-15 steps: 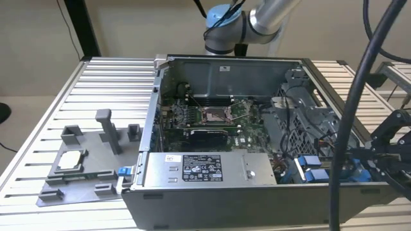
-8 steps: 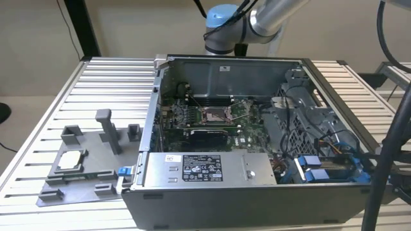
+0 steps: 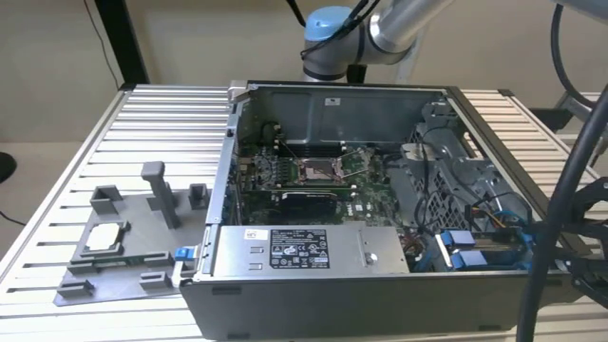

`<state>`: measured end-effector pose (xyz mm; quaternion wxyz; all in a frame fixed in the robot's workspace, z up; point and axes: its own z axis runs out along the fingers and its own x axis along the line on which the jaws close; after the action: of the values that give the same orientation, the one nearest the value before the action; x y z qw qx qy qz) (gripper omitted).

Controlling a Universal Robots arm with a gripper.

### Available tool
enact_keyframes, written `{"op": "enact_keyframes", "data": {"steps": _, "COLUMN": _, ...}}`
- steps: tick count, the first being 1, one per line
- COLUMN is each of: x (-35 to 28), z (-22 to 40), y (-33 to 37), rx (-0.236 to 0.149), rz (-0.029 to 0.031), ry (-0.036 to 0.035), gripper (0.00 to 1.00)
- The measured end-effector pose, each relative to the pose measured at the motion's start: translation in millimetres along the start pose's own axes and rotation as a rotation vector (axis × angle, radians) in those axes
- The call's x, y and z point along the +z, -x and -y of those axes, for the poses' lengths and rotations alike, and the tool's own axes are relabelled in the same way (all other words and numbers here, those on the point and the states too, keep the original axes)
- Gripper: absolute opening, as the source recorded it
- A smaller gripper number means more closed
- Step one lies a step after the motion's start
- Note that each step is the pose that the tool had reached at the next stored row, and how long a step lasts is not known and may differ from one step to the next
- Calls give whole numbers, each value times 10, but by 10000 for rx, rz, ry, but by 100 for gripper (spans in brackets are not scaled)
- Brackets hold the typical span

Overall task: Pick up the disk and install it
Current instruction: 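Insert the second disk wire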

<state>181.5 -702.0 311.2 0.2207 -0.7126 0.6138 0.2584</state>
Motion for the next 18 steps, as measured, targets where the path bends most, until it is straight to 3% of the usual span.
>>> {"op": "enact_keyframes", "data": {"steps": 8, "x": 80, "z": 62, "y": 83, "rx": -48, "rz": 0, "ry": 37, "gripper": 100}}
{"op": "enact_keyframes", "data": {"steps": 18, "x": 105, "z": 64, "y": 64, "rx": -52, "rz": 3, "ry": 43, "gripper": 100}}
